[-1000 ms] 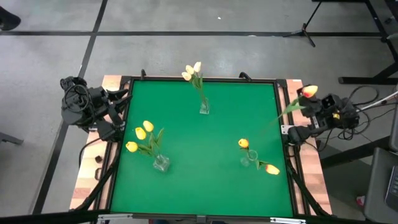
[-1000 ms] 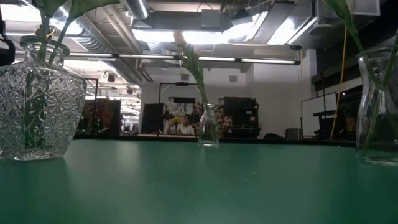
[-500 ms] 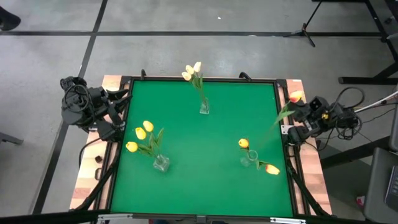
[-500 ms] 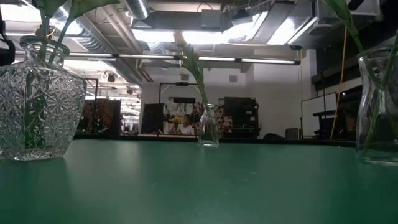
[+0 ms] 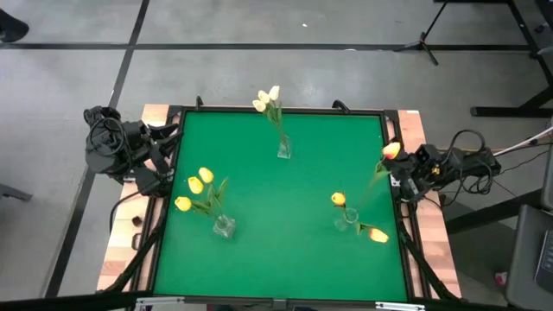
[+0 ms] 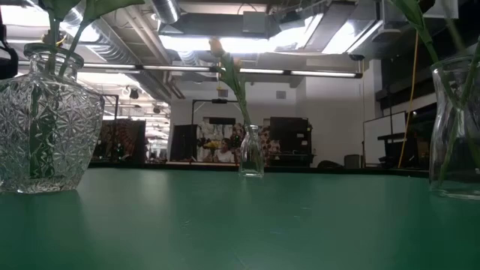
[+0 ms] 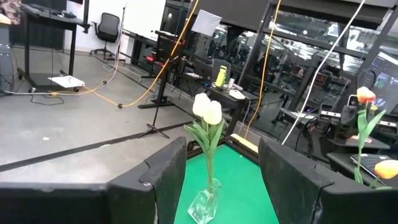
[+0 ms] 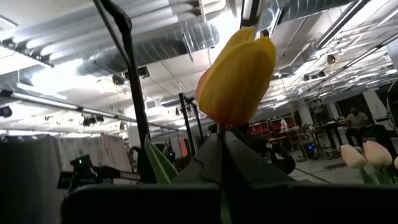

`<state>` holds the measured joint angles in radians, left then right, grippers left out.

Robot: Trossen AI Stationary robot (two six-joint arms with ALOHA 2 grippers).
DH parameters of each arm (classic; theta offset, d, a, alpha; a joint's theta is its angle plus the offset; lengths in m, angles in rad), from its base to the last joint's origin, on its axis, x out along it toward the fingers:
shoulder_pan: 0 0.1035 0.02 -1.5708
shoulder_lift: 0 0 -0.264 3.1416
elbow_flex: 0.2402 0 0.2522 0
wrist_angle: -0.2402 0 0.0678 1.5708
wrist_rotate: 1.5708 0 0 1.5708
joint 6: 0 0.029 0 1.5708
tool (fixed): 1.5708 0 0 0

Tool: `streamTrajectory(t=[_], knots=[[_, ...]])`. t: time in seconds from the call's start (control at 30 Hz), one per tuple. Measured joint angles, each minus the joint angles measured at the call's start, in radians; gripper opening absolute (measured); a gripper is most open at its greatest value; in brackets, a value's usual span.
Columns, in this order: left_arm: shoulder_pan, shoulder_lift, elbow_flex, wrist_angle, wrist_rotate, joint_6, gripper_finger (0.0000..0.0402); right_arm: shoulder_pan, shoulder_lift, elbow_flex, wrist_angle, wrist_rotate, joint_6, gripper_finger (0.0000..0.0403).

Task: Sort flowers into vase by color
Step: Put the red-yellow tulip into the bottom right transparent vase

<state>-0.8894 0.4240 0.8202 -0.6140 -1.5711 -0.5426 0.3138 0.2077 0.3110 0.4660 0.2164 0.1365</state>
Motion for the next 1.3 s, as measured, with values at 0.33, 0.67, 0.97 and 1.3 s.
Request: streamTrajectory(t=[0.33,0.67,0.97,1.3], knots=[[0.0,0.0,0.0,0.0,0.0,0.0,0.0196,0.0,0.0,-0.014,-0.021,-0.096,-0.063,0.0],[0.0,0.0,0.0,0.0,0.0,0.0,0.0196,0.0,0.087,-0.014,-0.017,-0.105,-0.088,0.0],[0.0,0.0,0.0,-0.003,0.0,0.001,0.0196,0.0,0.183,-0.014,0.009,-0.132,-0.119,0.0],[0.0,0.0,0.0,-0.003,0.0,0.001,0.0196,0.0,0.228,-0.014,0.006,-0.158,-0.145,0.0017]])
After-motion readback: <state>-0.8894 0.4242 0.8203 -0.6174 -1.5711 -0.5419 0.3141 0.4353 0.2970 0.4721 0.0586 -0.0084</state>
